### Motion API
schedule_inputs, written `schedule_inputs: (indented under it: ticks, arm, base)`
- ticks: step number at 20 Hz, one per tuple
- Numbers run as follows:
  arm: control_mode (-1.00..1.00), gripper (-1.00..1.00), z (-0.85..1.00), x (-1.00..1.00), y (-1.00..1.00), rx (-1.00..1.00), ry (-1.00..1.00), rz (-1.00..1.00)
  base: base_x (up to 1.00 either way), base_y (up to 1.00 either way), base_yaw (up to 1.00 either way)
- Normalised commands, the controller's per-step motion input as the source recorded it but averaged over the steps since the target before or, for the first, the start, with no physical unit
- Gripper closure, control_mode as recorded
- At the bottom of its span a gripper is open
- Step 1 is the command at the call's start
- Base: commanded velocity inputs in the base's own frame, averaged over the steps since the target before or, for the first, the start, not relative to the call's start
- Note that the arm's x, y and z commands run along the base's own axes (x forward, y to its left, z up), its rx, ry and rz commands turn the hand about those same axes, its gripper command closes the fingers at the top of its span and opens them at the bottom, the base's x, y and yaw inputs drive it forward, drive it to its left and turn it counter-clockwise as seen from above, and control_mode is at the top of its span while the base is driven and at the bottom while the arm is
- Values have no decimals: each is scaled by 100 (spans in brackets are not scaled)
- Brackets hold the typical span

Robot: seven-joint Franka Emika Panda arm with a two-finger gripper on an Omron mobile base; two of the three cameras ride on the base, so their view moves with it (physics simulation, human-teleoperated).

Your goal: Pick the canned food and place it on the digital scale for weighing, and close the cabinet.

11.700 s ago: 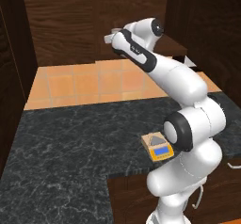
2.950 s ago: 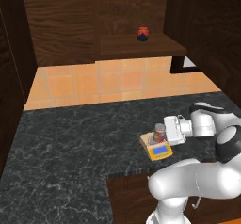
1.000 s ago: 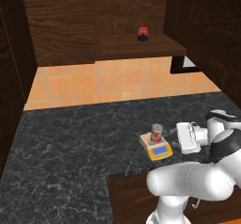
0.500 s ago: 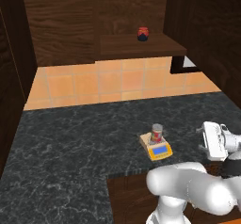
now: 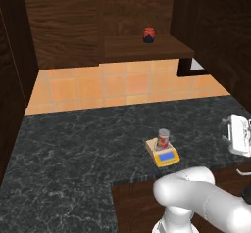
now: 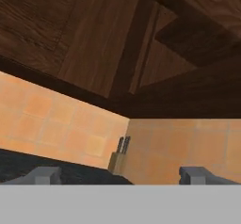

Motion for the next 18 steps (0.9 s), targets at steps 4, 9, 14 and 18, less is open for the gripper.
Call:
schedule_inputs:
  ticks: [4, 9, 14, 18]
  arm:
    - [-100, -100, 61, 10, -66, 12, -11, 0]
    - [-100, -100, 100, 3, -4, 7, -22, 0]
    - [-100, -100, 100, 12, 0, 4, -25, -1]
    - [-100, -100, 98, -3, 26, 0, -33, -8]
  base:
    - [0, 0, 0]
    - [0, 0, 0]
    - [0, 0, 0]
    - [0, 0, 0]
